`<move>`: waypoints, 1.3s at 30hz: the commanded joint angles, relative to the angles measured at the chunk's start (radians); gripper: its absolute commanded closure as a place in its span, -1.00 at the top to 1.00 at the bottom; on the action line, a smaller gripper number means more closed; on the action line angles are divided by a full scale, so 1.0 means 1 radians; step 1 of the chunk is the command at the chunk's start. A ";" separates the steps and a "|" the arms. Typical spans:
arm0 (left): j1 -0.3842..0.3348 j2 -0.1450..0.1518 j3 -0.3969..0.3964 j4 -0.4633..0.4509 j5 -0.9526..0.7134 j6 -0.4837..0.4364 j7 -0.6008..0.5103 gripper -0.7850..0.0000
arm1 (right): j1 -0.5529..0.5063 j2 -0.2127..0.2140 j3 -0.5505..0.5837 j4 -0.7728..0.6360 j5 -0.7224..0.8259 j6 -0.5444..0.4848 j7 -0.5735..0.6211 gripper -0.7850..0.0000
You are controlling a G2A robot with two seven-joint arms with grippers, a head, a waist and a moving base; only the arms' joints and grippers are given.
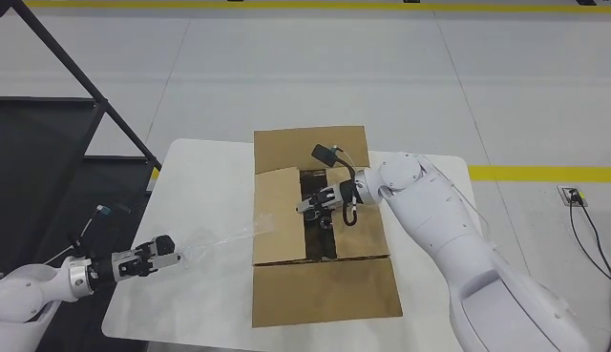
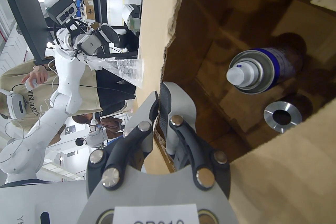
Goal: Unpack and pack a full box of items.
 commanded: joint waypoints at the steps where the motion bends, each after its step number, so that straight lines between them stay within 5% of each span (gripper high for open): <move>1: 0.003 0.003 -0.002 0.004 -0.004 -0.004 0.004 1.00 | 0.000 0.000 0.002 0.001 -0.001 0.000 -0.003 -1.00; 13: 0.014 0.012 0.000 0.008 -0.036 -0.020 0.020 1.00 | 0.000 -0.001 0.010 -0.002 -0.018 0.006 -0.026 -1.00; 16: 0.010 0.011 0.005 0.010 -0.045 -0.019 0.019 1.00 | 0.000 -0.002 0.007 -0.006 -0.032 -0.009 -0.028 0.29; 17: 0.007 0.011 0.007 0.009 -0.047 -0.018 0.018 1.00 | 0.001 -0.002 0.005 -0.008 -0.042 -0.021 -0.029 0.87; 18: 0.004 0.010 0.008 0.009 -0.051 -0.017 0.017 1.00 | 0.003 -0.001 0.000 -0.013 -0.058 -0.042 -0.032 1.00; 26: -0.015 0.004 0.017 0.004 -0.062 -0.009 0.009 1.00 | 0.014 0.022 -0.028 -0.018 -0.217 -0.179 -0.235 1.00; 31: -0.022 0.003 0.019 0.004 -0.061 -0.005 0.005 1.00 | -0.007 0.060 -0.060 -0.076 -0.438 -0.369 -0.567 1.00; 35: -0.025 0.001 0.022 0.004 -0.064 -0.002 0.002 1.00 | -0.063 0.089 -0.084 -0.158 -0.625 -0.330 -0.796 1.00; 39: -0.030 -0.001 0.027 0.002 -0.068 0.001 -0.001 1.00 | -0.094 0.108 -0.057 -0.218 -0.613 -0.222 -0.763 1.00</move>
